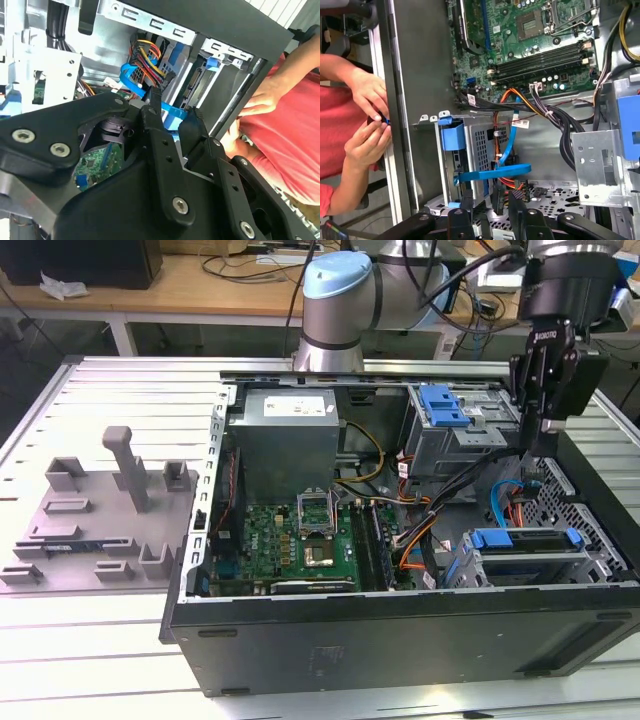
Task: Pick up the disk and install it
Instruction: 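Insert the first disk wire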
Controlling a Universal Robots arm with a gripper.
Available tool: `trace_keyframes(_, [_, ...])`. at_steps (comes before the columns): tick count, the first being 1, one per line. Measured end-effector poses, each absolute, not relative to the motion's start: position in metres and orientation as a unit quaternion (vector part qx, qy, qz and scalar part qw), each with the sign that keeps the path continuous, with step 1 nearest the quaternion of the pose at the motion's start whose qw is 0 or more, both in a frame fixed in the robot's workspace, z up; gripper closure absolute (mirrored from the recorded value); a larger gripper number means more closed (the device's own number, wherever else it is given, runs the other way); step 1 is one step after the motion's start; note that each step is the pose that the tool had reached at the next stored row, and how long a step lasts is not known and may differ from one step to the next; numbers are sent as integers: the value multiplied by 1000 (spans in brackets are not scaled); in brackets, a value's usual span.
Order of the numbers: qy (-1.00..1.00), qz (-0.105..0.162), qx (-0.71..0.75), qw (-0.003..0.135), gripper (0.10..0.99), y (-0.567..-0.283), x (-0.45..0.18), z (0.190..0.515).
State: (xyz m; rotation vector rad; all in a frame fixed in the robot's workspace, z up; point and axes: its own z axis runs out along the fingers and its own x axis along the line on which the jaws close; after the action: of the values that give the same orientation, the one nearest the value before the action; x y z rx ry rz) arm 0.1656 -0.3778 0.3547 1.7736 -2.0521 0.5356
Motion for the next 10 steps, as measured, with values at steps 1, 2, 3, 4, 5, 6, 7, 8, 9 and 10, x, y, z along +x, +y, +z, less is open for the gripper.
trace_keyframes(1, [-729, 191, 630, 188, 675, -378, 167, 353])
trace_keyframes(2, [-729, 191, 630, 188, 675, -378, 169, 352])
trace_keyframes(3, [-729, 192, 629, 189, 675, -378, 170, 351])
trace_keyframes(4, [-729, 192, 629, 189, 675, -378, 170, 350])
trace_keyframes(5, [-729, 193, 629, 190, 675, -378, 170, 349])
trace_keyframes(6, [-729, 193, 629, 190, 675, -378, 170, 348])
trace_keyframes(7, [-729, 194, 629, 190, 675, -378, 170, 347])
trace_keyframes(8, [-729, 194, 629, 191, 675, -378, 170, 347])
trace_keyframes(9, [-728, 194, 629, 191, 675, -378, 170, 346])
trace_keyframes(10, [-728, 194, 629, 191, 675, -378, 170, 346])
